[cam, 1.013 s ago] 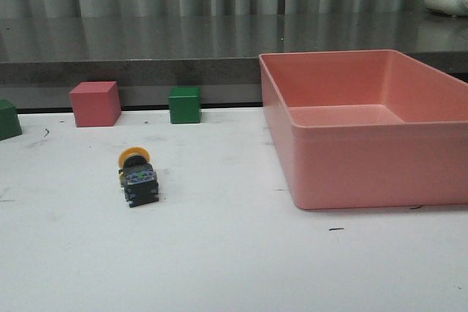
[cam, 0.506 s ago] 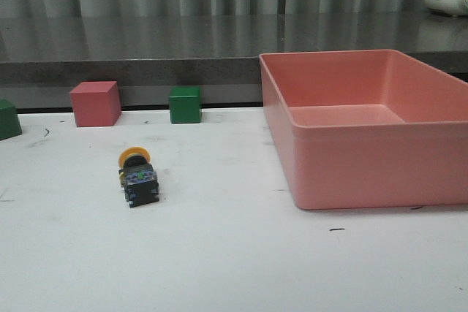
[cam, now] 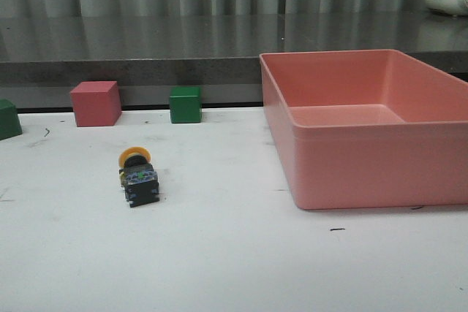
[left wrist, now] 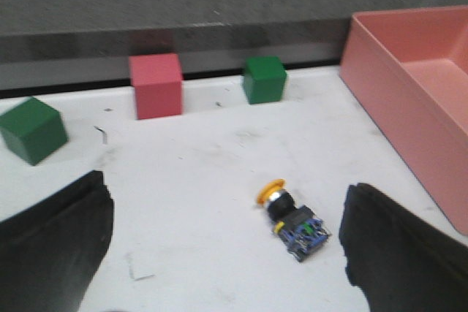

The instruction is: Place and stand button with both arms

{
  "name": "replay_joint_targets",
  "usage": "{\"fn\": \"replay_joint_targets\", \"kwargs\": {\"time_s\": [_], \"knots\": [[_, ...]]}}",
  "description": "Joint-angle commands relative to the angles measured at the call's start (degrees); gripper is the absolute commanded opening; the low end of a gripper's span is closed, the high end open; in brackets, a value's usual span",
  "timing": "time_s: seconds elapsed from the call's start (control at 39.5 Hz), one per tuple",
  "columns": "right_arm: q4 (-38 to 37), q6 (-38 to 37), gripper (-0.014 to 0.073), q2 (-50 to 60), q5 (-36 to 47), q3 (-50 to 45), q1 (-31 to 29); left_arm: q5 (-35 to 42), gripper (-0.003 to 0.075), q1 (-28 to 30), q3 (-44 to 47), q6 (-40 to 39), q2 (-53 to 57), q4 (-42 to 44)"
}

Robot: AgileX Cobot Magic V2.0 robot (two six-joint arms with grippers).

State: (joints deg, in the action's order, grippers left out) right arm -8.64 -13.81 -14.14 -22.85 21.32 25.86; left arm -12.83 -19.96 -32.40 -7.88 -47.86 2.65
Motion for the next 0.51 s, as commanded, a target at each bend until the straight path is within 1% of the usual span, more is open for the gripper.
{"fn": "replay_joint_targets", "kwargs": {"time_s": [0.0, 0.1, 0.25, 0.48], "knots": [[-1.0, 0.6, -0.0062, -0.4, 5.1, 1.5, -0.3, 3.5, 0.0596, -3.6, -4.6, -0.7, -5.8, -1.8], [-1.0, 0.6, -0.0062, -0.4, 5.1, 1.5, -0.3, -0.6, 0.0596, -5.0, -9.2, -0.7, -13.2, -3.4], [-1.0, 0.6, -0.0062, -0.4, 5.1, 1.5, -0.3, -10.1, 0.0596, -5.0, -18.7, -0.7, -25.4, -5.6], [-1.0, 0.6, -0.0062, -0.4, 5.1, 1.5, -0.3, -21.4, 0.0596, -5.0, -31.6, -0.7, -40.4, -10.6]]}}
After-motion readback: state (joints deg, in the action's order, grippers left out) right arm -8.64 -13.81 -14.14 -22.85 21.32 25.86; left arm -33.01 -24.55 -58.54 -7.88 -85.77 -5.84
